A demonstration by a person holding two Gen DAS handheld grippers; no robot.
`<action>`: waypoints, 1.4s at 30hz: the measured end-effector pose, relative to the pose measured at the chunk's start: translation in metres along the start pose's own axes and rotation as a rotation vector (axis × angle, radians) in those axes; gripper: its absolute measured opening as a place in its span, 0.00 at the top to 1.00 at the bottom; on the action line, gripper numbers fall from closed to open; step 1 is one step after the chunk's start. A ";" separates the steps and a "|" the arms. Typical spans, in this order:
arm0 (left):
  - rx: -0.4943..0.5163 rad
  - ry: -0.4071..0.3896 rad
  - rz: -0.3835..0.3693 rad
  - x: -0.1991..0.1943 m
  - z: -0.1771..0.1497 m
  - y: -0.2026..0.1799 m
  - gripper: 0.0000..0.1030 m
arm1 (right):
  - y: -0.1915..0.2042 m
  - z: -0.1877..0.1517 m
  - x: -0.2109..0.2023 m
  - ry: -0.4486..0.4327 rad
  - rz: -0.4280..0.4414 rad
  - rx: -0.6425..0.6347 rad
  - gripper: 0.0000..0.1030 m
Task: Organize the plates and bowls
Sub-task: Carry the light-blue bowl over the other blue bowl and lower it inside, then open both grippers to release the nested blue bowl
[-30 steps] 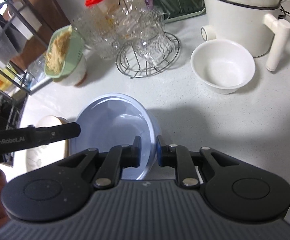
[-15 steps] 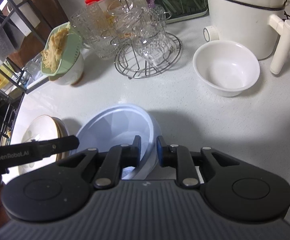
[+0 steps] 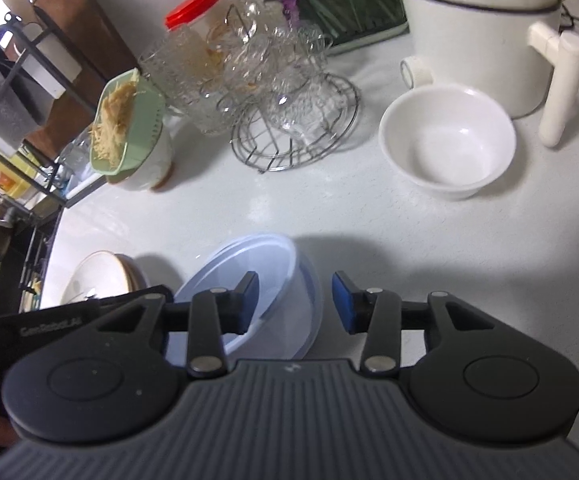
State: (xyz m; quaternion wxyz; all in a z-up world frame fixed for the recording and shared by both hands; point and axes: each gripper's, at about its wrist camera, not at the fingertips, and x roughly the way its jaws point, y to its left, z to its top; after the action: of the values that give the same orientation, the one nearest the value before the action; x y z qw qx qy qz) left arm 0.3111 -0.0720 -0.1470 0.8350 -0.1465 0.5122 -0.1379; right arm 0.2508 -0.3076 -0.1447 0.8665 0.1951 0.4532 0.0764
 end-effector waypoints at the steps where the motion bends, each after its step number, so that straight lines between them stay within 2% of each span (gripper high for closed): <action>1: 0.000 0.001 -0.005 0.000 0.000 0.000 0.66 | 0.000 -0.001 0.002 0.008 0.011 0.003 0.66; 2: 0.000 0.001 -0.010 0.000 0.000 -0.001 0.69 | 0.002 -0.001 0.003 0.014 0.015 0.002 0.76; 3: -0.003 0.001 -0.016 0.000 0.000 -0.002 0.71 | 0.003 -0.002 0.005 0.019 0.014 -0.001 0.81; 8: 0.003 -0.014 -0.008 -0.003 0.004 -0.001 0.79 | 0.011 -0.004 0.005 0.012 0.008 -0.039 0.82; 13: 0.028 0.002 -0.007 0.002 0.003 -0.001 0.79 | 0.006 -0.007 0.008 0.019 0.012 -0.042 0.83; 18: 0.025 0.010 -0.004 0.007 -0.001 0.002 0.77 | 0.001 -0.011 0.005 -0.007 -0.012 -0.020 0.80; 20: 0.007 0.018 -0.013 0.011 -0.002 0.005 0.75 | 0.000 -0.010 0.003 -0.028 -0.017 -0.017 0.75; 22: 0.012 0.031 -0.004 0.016 -0.004 0.004 0.74 | -0.002 -0.009 0.004 -0.035 -0.022 -0.009 0.64; 26: 0.016 0.050 0.015 0.027 -0.007 0.005 0.72 | -0.010 -0.008 0.016 -0.002 -0.029 0.024 0.64; 32: 0.011 0.077 0.028 0.041 -0.010 0.006 0.72 | -0.020 -0.013 0.032 0.069 0.007 0.070 0.64; 36: 0.000 0.065 0.030 0.039 -0.004 0.004 0.72 | -0.027 -0.004 0.025 0.024 0.000 0.095 0.64; 42: 0.046 0.020 0.034 0.027 0.019 -0.011 0.70 | -0.046 0.018 0.010 -0.032 -0.024 0.132 0.64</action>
State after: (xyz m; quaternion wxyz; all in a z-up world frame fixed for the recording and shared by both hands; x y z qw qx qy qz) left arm 0.3391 -0.0902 -0.1565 0.8353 -0.1170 0.5195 -0.1368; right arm 0.2692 -0.3514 -0.1622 0.8597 0.2474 0.4456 0.0328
